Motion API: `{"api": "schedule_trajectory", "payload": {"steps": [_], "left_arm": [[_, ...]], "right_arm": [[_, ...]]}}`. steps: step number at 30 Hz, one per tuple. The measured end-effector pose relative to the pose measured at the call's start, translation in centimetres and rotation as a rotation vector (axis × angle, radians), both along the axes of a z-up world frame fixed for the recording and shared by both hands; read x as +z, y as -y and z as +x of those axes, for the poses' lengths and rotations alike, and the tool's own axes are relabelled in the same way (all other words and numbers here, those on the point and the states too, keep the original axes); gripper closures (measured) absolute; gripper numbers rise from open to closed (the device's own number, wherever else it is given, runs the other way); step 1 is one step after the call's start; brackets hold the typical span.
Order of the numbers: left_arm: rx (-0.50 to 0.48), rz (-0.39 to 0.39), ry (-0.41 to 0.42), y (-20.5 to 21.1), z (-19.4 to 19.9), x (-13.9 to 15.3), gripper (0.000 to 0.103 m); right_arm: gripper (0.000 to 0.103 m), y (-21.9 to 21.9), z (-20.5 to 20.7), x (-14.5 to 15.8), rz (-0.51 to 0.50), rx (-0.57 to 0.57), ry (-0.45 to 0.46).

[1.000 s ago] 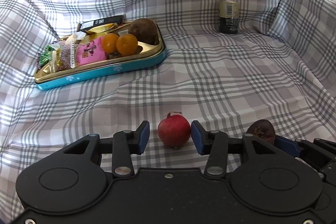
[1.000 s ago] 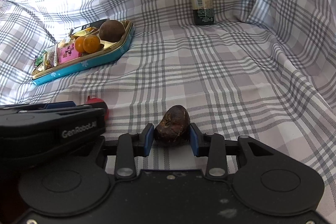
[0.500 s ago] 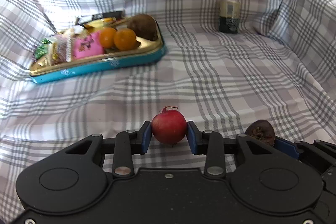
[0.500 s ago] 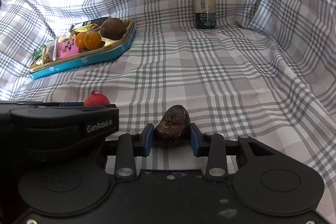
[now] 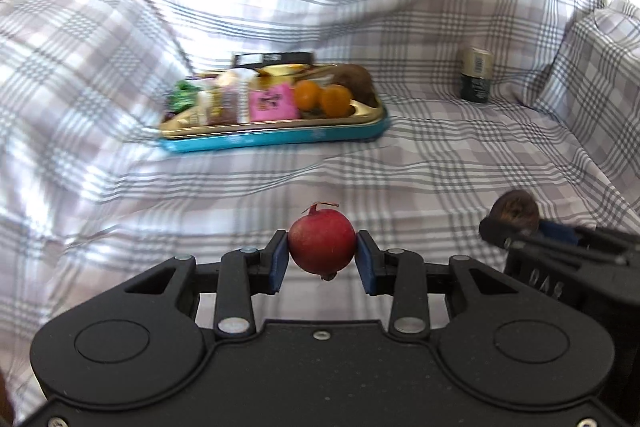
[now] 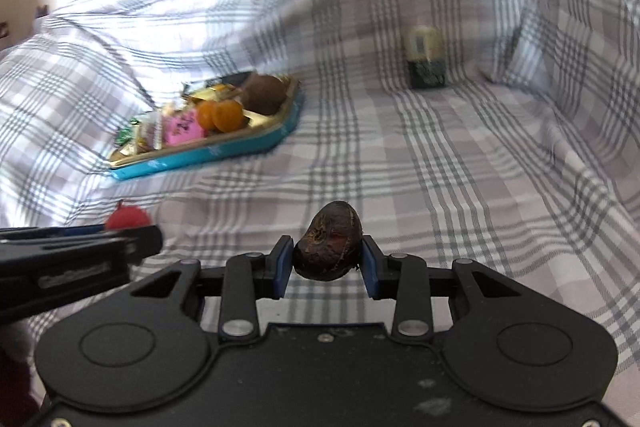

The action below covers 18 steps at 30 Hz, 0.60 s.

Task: Organize fruits
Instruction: 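Carry the red apple and dark plum over the steel tray with both tools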

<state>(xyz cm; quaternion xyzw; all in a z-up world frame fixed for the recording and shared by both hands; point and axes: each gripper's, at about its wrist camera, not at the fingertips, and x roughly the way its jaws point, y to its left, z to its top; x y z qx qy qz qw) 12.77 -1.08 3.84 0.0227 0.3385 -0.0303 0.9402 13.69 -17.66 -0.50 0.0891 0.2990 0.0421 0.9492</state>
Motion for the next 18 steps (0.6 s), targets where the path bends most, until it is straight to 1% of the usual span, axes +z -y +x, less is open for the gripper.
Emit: {"api": "schedule_trajectory", "payload": {"steps": [6, 10, 13, 18], "left_arm": [[0.020, -0.002, 0.024, -2.2, -3.8, 0.4, 0.057], [0.025, -0.026, 0.016, -3.0, -5.8, 0.0, 0.058], [0.025, -0.030, 0.016, -3.2, -7.2, -0.5, 0.058], [0.010, -0.045, 0.015, -3.1, -9.8, -1.2, 0.058]], "right_arm": [[0.065, -1.7, -3.1, 2.0, -0.049, 0.078, 0.112], [0.065, -2.7, -6.1, 2.3, -0.082, 0.121, 0.119], [0.065, -3.5, -8.6, 2.2, -0.116, 0.141, 0.120], [0.065, -4.1, -12.3, 1.7, -0.133, 0.160, 0.092]]}}
